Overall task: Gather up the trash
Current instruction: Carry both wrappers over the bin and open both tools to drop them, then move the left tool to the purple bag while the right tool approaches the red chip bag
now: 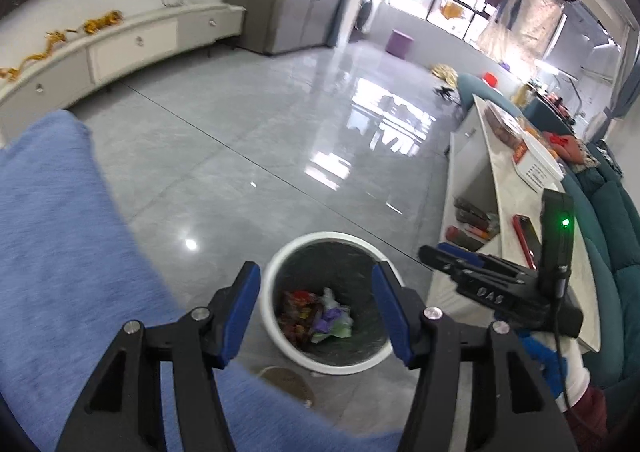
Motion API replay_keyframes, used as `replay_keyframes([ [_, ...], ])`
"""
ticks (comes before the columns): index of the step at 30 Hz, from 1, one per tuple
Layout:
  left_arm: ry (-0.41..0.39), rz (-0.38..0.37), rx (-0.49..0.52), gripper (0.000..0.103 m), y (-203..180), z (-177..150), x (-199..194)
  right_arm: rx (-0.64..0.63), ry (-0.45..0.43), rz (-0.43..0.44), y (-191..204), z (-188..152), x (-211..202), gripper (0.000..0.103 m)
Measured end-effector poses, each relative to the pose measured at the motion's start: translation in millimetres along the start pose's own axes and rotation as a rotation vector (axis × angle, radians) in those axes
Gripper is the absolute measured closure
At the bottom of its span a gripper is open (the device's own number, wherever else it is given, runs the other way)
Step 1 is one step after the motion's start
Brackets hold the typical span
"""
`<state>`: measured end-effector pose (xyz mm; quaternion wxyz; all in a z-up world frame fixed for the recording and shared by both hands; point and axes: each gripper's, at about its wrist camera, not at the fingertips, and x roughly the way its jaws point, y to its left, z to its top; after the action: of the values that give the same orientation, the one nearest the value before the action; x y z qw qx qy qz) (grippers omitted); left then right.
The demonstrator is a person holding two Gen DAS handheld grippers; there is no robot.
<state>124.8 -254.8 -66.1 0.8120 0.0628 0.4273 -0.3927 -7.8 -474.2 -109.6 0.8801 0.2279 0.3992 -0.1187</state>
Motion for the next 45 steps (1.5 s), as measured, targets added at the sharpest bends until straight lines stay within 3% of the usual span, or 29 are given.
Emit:
replay_keyframes([
  [11,-0.164,0.194,-0.146,0.046,93,-43,-116,-0.16,-0.005,0.115,87,-3,-21,0.062],
  [20,-0.255,0.376,-0.336,0.046,199,-79,-193,-0.351,0.067,0.315,196,-19,-21,0.061],
  [23,-0.265,0.429,-0.413,0.036,244,-89,-209,-0.426,0.111,0.396,239,-29,-15,0.061],
  [29,-0.231,0.463,-0.506,0.036,316,-97,-207,-0.582,0.216,0.537,322,-53,4,0.054],
  [33,-0.207,0.462,-0.528,0.036,348,-86,-192,-0.662,0.282,0.64,371,-67,15,0.05],
  [39,-0.183,0.474,-0.543,0.036,384,-68,-168,-0.73,0.328,0.712,417,-78,30,0.05],
  [45,-0.17,0.47,-0.56,0.036,406,-57,-151,-0.776,0.369,0.738,436,-94,40,0.05],
])
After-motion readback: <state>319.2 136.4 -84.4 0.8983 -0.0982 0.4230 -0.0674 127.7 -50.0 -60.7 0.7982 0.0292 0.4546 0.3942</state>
